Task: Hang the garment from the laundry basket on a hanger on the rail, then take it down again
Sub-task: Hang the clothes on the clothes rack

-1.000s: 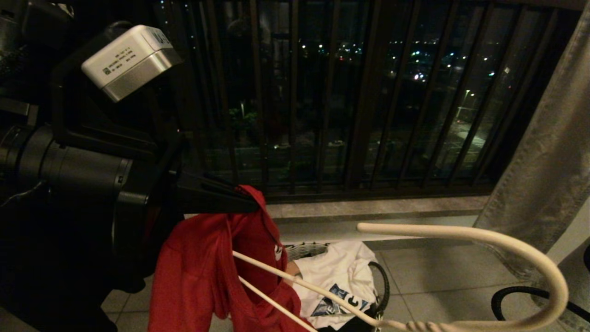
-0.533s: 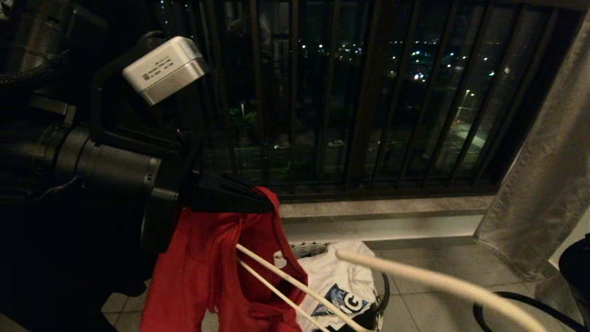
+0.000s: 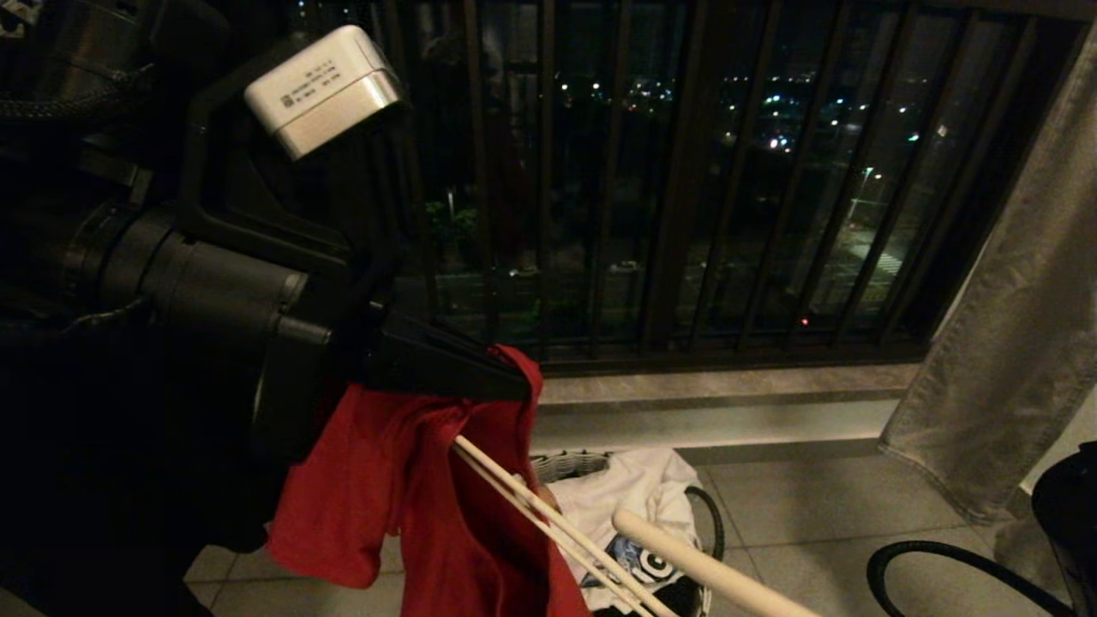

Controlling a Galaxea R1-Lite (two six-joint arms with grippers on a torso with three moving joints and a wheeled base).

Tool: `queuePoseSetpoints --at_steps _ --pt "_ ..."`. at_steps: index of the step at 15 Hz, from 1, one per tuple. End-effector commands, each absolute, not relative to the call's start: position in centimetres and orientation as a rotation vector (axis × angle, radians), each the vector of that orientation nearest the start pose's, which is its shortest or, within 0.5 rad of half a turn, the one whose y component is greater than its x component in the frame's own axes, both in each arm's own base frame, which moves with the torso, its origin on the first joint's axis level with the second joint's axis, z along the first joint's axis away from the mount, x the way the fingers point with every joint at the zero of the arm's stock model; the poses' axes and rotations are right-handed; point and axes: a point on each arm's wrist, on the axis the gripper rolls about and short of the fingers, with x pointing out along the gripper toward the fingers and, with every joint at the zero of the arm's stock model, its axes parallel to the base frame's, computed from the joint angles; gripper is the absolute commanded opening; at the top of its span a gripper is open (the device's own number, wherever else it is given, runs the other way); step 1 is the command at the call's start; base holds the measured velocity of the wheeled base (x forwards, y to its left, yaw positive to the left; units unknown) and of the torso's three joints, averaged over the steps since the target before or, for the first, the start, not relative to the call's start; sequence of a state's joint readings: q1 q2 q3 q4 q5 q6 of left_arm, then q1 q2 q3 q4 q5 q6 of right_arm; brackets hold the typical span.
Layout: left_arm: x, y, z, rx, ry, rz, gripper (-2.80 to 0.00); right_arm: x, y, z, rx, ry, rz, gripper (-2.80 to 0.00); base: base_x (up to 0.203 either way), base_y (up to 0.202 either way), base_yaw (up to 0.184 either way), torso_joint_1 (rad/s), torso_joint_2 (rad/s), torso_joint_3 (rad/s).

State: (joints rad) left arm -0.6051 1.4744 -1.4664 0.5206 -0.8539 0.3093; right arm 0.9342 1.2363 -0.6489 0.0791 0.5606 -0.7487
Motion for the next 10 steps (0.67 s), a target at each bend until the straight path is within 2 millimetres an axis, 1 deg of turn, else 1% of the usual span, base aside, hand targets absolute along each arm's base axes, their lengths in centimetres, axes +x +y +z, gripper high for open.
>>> queuePoseSetpoints --at_steps 1,3,6,8,10 --pt "16.5 -13.6 33.3 0.151 0.343 -1.527 -2.8 8.5 13.3 19.3 -0.707 0.104 1.633 -2.8 0.0 0.0 0.0 0.0 0.0 0.0" --pt "16.0 -13.1 33.8 0.141 0.333 -1.537 -2.8 8.3 13.1 19.4 -0.706 0.095 1.627 -2.8 0.0 0.0 0.0 0.0 0.0 0.0" --pt "15.2 -12.5 34.6 0.149 0.3 -1.523 -2.8 9.0 13.5 19.0 -0.717 0.136 1.603 -2.8 0.0 0.0 0.0 0.0 0.0 0.0" --pt "14.8 -12.1 34.9 0.173 0.288 -1.463 -2.8 9.6 13.6 18.8 -0.715 0.157 1.583 -2.8 0.0 0.0 0.0 0.0 0.0 0.0" --pt "13.9 -11.4 35.1 0.195 0.323 -1.394 -2.8 9.9 13.8 18.8 -0.714 0.169 1.577 -2.8 0.0 0.0 0.0 0.0 0.0 0.0"
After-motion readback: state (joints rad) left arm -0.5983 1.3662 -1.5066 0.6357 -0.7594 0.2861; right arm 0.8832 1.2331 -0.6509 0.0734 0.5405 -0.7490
